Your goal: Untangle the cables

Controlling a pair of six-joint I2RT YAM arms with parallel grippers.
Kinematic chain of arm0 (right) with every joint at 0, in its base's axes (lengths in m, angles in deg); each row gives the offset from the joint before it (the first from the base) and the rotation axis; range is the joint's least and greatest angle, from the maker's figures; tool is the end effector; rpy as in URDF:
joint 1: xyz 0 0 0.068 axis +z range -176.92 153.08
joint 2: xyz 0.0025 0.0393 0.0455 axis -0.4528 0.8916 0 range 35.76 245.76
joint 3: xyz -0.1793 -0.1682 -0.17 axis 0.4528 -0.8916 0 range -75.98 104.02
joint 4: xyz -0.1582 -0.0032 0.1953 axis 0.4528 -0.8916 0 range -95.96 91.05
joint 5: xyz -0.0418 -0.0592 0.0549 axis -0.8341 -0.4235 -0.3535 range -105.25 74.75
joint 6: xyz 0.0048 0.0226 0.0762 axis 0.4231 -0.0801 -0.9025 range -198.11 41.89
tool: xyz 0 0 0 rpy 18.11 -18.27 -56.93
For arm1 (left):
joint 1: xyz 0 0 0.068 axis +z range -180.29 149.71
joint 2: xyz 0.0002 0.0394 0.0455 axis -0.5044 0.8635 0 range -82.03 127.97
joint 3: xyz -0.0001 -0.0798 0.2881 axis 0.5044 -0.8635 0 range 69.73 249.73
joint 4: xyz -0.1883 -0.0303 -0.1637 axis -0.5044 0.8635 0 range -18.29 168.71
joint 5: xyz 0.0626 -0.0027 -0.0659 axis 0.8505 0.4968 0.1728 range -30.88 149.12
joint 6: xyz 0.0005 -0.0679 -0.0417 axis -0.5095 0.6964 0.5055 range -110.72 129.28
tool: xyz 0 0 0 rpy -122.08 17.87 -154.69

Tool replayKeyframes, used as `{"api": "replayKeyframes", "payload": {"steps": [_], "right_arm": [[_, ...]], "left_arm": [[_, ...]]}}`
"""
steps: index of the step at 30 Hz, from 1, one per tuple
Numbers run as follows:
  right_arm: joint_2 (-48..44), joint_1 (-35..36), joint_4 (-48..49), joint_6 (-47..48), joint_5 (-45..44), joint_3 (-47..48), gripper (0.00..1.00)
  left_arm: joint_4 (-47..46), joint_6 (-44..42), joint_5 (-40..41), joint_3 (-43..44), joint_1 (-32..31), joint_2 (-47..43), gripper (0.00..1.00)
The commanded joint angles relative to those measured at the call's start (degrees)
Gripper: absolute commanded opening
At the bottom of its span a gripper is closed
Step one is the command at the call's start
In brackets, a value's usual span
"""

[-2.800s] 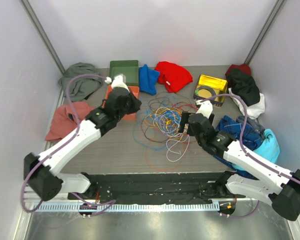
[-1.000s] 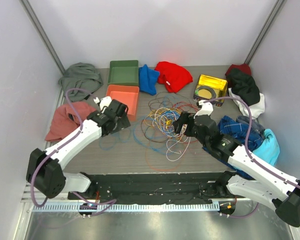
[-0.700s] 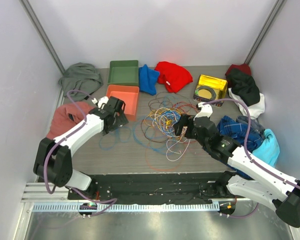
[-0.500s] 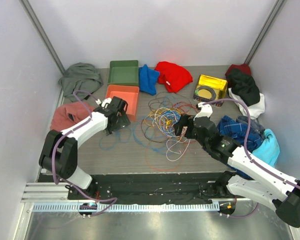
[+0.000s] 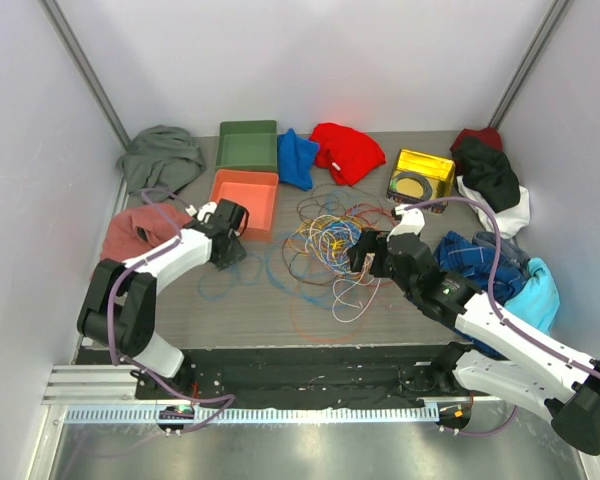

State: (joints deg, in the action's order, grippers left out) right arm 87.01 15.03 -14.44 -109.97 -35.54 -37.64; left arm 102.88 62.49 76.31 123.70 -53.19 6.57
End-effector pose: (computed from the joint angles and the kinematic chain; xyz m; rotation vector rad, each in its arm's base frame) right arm 0.1656 0.1169 0.2808 0.0374 2.0615 0.4407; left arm 0.2814 -0.0969 0.1934 -0.7693 2.5141 -0.0345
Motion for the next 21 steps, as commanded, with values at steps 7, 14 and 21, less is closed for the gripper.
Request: {"api": "replayKeyframes", "payload": {"steps": [7,14,21], "right_arm": [[-1.8,0.3,-0.8,0.0,-1.3,0.9,0.91],[-2.6,0.2,-1.7,0.6,-1.8,1.5,0.91],[-1.6,0.3,-0.6,0.0,-0.6,2.1,0.91]], "left_arm": [[-5.1,-1.4,0.4,-3.6,1.4,-1.7,0.00],[0.0,-4.1,0.0,0.0,1.0,-24.3,0.00],[3.4,-6.5,-1.0,16.9,0.9,-26.7,0.00]]}}
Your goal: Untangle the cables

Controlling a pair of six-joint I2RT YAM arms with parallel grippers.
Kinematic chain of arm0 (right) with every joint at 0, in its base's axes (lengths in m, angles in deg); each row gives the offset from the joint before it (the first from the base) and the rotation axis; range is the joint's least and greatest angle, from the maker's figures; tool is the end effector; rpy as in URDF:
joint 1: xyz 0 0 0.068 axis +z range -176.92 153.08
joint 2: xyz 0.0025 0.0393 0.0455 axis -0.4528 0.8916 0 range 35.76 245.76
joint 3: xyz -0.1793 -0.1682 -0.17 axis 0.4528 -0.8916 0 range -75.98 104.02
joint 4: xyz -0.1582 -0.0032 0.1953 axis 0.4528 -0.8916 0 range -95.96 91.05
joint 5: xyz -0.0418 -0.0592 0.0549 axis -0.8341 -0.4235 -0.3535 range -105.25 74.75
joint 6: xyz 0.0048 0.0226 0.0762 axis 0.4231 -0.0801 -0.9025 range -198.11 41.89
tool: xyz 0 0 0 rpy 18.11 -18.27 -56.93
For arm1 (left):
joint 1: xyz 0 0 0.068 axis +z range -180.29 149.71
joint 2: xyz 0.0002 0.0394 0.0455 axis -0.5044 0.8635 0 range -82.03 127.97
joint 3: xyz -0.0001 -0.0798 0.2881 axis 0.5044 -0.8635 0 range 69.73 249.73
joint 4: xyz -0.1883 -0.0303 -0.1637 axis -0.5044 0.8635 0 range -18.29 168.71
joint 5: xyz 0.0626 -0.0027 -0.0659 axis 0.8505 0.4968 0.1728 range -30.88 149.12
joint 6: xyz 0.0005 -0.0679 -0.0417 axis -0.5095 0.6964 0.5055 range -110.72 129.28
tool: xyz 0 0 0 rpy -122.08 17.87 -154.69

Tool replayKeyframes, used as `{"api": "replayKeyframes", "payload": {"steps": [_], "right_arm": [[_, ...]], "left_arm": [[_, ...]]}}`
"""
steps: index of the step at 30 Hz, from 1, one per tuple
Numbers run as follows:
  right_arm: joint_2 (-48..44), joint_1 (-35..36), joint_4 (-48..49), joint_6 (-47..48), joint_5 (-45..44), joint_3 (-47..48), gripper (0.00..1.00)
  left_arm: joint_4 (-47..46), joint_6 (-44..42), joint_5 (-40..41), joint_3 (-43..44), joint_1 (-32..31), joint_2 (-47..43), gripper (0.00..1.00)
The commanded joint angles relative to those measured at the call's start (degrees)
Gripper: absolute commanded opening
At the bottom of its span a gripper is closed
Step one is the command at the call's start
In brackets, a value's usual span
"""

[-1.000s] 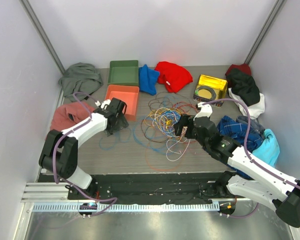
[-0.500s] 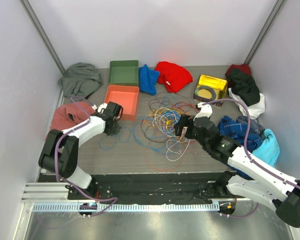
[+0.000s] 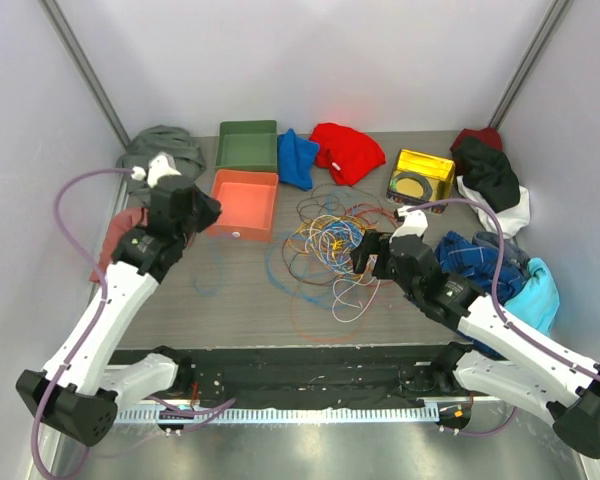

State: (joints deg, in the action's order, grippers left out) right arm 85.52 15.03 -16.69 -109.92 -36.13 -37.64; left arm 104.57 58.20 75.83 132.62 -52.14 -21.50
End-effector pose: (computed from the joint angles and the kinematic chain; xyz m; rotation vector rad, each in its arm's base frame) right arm 0.1607 0.1116 0.2808 0.0398 2.0696 0.4220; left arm 0.2197 -0.0669 0.3655 -0.6635 2.0021 -0.4440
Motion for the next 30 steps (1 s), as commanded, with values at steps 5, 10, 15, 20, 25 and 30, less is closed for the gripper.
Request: {"api": "replayKeyframes", "payload": {"steps": [5,10,15,20,25,30], "right_arm": [[0.6,0.3,2.7,-0.4,1.0,2.8,0.90],[1.1,0.3,2.4,0.8,0.9,5.1,0.90],[1.3,0.3,1.7,2.1,0.0,7.0,0.90],[1.1,0.3,1.7,3.7,-1.3,7.5,0.91],[1.2,0.2,1.2,4.6,-2.6,7.8,0.91],[1.1,0.3,0.3,4.7,-3.1,8.1,0.91]], "left_arm": [[-0.1,-4.5,-1.2,19.2,0.0,7.1,0.00],[-3.1,-7.6,0.0,34.9,0.0,16.7,0.00],[-3.9,-11.6,1.3,52.0,0.0,26.0,0.00],[-9.1,-15.6,5.1,60.6,0.6,34.9,0.00],[-11.9,-16.9,5.6,68.6,3.6,43.9,0.00],[-19.7,-15.0,4.2,68.8,6.9,52.0,0.00]]}}
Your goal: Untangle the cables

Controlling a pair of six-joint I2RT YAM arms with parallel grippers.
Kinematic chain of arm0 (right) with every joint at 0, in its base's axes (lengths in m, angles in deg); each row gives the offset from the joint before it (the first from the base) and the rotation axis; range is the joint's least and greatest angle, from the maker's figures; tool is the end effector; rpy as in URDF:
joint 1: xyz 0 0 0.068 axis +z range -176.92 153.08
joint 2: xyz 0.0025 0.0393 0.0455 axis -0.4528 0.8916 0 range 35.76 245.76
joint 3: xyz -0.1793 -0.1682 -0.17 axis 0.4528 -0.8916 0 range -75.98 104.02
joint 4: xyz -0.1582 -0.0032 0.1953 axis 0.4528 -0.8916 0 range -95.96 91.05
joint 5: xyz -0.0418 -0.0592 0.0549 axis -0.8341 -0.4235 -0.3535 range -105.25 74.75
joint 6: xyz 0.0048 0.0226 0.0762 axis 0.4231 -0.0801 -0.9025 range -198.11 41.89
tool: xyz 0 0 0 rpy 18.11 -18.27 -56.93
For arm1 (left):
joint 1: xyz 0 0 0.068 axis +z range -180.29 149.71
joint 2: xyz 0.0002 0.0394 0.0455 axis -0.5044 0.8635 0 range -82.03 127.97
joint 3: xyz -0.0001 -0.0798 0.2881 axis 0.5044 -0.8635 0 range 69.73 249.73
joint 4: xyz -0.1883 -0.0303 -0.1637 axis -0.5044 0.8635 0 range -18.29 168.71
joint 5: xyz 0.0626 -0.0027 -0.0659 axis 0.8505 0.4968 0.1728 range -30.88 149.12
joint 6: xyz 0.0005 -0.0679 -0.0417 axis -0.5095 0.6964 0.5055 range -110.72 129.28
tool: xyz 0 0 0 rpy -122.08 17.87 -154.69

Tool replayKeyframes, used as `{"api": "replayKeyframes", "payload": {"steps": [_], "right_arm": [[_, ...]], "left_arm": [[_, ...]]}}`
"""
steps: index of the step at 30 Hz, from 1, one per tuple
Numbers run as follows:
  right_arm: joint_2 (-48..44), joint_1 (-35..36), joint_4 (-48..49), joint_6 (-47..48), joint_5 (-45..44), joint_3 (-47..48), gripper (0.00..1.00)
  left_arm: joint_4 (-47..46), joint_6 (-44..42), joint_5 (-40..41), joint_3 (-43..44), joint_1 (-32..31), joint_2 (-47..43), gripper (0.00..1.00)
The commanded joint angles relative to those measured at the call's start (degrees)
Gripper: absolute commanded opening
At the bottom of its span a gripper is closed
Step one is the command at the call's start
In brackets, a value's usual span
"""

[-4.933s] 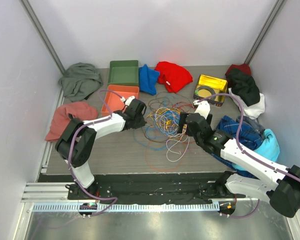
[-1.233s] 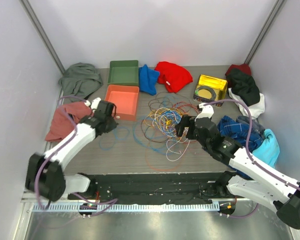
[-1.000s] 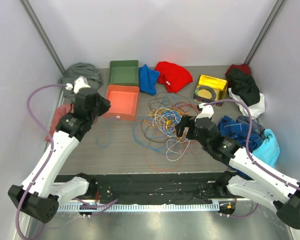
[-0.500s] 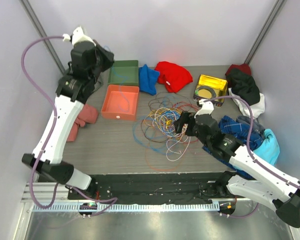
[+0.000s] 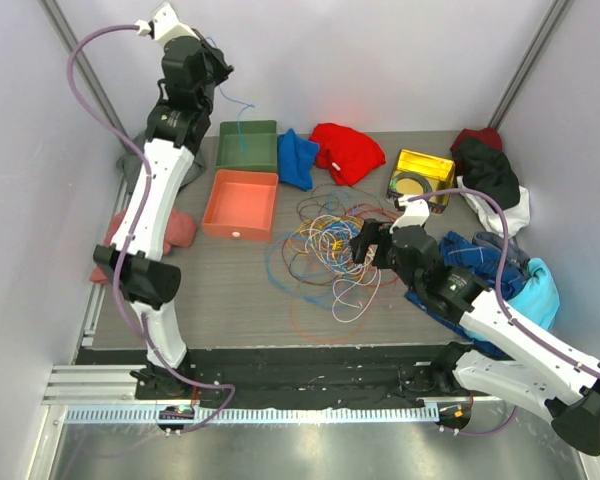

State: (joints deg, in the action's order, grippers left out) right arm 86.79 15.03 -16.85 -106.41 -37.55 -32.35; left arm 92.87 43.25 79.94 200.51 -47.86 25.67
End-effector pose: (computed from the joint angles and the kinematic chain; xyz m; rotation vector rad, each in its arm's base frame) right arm 0.1671 0.1152 0.3103 0.0100 1.9996 0.4033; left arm 0.4253 -0.1091 0.5423 -0.5054 1.4710 -0.4342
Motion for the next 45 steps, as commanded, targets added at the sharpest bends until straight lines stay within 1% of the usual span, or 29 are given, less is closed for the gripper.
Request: {"api": "replayKeyframes", "payload": {"steps": [1,4,5,6,8,10,15,21,26,29,30,31,33,35,36,39,43,44,45], "right_arm": [[0.0,0.2,0.4,1.1,-1.7,2.9,0.91],[0.5,0.3,-0.2,0.8,-1.8,3.4,0.91],[0.7,0.2,-0.4,0.7,-1.7,3.9,0.91],[1.4,0.2,-0.7,0.7,-1.6,4.2,0.91],[1.9,0.2,-1.0,0.4,-1.7,4.7,0.91],[2.7,0.3,-1.4,0.4,-2.0,4.8,0.91],[5.0,0.2,-1.4,1.0,-3.4,5.1,0.91],[7.2,0.2,-1.4,1.8,-3.6,6.0,0.91],[7.1,0.2,-1.4,1.6,-3.6,5.8,0.91],[7.0,0.2,-1.6,1.6,-3.8,5.8,0.91],[6.6,0.2,-1.5,1.5,-3.9,5.8,0.91],[6.5,0.2,-1.6,1.4,-3.9,5.7,0.91],[5.9,0.2,-1.9,1.4,-4.1,5.8,0.91],[5.6,0.2,-2.1,1.3,-4.3,5.8,0.91],[5.1,0.1,-2.2,1.2,-4.4,5.7,0.91],[4.6,0.1,-2.4,1.0,-4.7,5.8,0.91],[3.5,0.1,-2.6,0.8,-4.7,5.5,0.91],[3.2,0.2,-2.7,0.5,-5.4,5.3,0.91],[2.8,0.2,-2.7,0.2,-6.6,5.1,0.91]], "left_arm": [[-9.4,0.2,0.1,1.1,2.9,6.0,0.00],[-12.3,0.8,-0.3,3.5,3.6,11.4,0.00],[-12.6,1.2,-0.5,6.4,3.8,12.9,0.00],[-12.6,1.4,-1.0,8.2,4.1,16.4,0.00],[-11.9,1.7,-1.3,13.5,4.3,19.5,0.00],[-13.4,2.0,-1.7,14.8,4.6,22.5,0.00],[-13.9,3.5,-2.2,13.5,5.0,26.1,0.00],[-13.2,4.3,-3.2,7.7,5.0,26.9,0.02],[-11.4,4.0,-4.1,7.6,5.1,27.7,0.04],[-10.4,4.3,-5.3,5.7,5.0,27.3,0.14],[-10.3,4.3,-5.5,5.1,5.0,26.8,0.28],[-9.9,4.4,-5.4,4.5,5.0,26.4,0.36],[-9.7,4.4,-5.1,2.7,5.0,25.2,0.48],[-9.7,3.9,-3.6,1.6,5.1,24.1,0.55],[-9.7,3.5,-3.1,1.5,5.0,23.4,0.60],[-9.6,2.6,-1.9,1.5,5.0,21.0,0.65],[-8.0,2.9,-3.1,-0.3,4.6,15.6,0.66],[-7.1,3.1,-3.3,-1.7,3.5,12.1,0.66],[-6.3,3.1,-3.7,-6.0,2.6,10.1,0.66]]}}
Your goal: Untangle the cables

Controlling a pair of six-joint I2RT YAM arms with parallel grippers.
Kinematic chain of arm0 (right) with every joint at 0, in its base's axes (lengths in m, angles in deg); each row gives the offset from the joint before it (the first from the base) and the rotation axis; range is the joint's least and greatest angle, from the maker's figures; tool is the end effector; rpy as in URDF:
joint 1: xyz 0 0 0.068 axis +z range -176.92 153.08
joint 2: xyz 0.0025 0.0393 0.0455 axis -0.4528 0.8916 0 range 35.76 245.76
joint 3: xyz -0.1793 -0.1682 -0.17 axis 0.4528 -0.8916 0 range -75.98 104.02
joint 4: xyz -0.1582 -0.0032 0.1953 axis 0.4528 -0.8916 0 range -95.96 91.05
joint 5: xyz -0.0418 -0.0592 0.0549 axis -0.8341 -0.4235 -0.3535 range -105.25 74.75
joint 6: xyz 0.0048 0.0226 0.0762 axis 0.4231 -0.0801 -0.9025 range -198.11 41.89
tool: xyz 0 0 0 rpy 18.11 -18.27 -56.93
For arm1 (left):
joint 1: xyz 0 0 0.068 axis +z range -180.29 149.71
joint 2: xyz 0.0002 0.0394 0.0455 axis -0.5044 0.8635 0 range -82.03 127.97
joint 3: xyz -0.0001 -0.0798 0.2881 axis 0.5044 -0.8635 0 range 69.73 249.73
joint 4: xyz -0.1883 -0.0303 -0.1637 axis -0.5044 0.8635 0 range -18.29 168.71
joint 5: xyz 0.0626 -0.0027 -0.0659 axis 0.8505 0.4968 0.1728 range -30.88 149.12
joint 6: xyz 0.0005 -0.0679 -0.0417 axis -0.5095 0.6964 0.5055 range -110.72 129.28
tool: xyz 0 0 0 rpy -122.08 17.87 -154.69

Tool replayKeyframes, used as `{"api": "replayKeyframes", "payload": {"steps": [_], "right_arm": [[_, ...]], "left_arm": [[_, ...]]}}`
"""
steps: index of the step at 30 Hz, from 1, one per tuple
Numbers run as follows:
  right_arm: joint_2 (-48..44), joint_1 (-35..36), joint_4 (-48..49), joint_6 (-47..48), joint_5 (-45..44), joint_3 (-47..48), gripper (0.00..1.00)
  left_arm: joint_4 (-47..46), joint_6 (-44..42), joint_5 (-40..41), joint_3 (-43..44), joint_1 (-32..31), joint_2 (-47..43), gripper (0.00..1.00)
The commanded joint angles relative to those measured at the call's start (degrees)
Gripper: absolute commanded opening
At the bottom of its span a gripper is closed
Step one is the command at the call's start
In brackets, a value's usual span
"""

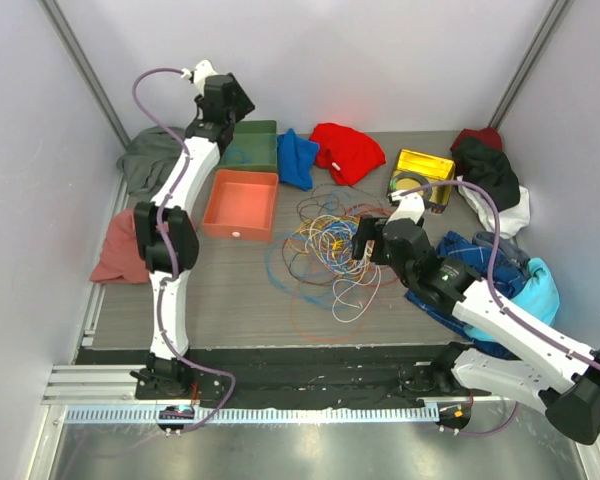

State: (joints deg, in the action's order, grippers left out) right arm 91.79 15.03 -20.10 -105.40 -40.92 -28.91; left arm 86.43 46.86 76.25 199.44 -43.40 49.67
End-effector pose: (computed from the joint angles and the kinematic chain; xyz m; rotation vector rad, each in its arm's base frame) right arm 0.1802 0.1221 0.3095 0.0052 2.0518 0.2845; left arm 0.5727 -0.1126 0.3425 -0.5950 1.7650 -0.3375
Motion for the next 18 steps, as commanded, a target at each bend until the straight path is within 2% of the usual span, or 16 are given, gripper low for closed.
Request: {"api": "replayKeyframes", "payload": {"steps": [1,3,4,6,8,10,11,13,18], "right_arm": [[-2.4,0.2,0.6,-1.2,-4.2,1.4,0.91],[-3.7,0.2,0.8,-2.4,-6.9,0.7,0.90],[-4.3,0.2,1.0,-2.6,-7.3,0.0,0.90],[-6.3,0.2,1.9,-2.9,-7.6,-0.7,0.89],[-7.6,0.1,2.1,-2.9,-6.2,-1.5,0.89],[-8.4,0.1,2.2,-3.0,-4.4,-2.0,0.89],[-8.7,0.2,2.0,-3.3,-3.9,-2.3,0.89],[-9.6,0.1,1.5,-4.1,-2.9,-3.1,0.89],[-11.6,0.1,0.1,-6.2,-1.8,-4.8,0.89]], "left_arm": [[0.2,-1.1,0.1,-8.6,-3.0,-16.6,0.66],[0.0,-2.9,2.2,-15.4,-8.0,-24.1,0.66],[-0.4,-4.3,3.1,-23.7,-10.1,-26.5,0.65],[-1.6,-4.0,2.7,-32.1,-16.1,-32.5,0.65],[-1.3,-1.6,1.2,-42.8,-20.4,-35.4,0.64],[-1.4,2.1,-1.9,-49.5,-22.0,-39.8,0.63],[-1.4,5.4,-3.3,-56.3,-22.7,-41.3,0.61],[-1.1,6.4,-7.0,-61.0,-23.7,-44.9,0.59],[-0.2,6.6,-6.1,-71.9,-30.5,-50.7,0.58]]}}
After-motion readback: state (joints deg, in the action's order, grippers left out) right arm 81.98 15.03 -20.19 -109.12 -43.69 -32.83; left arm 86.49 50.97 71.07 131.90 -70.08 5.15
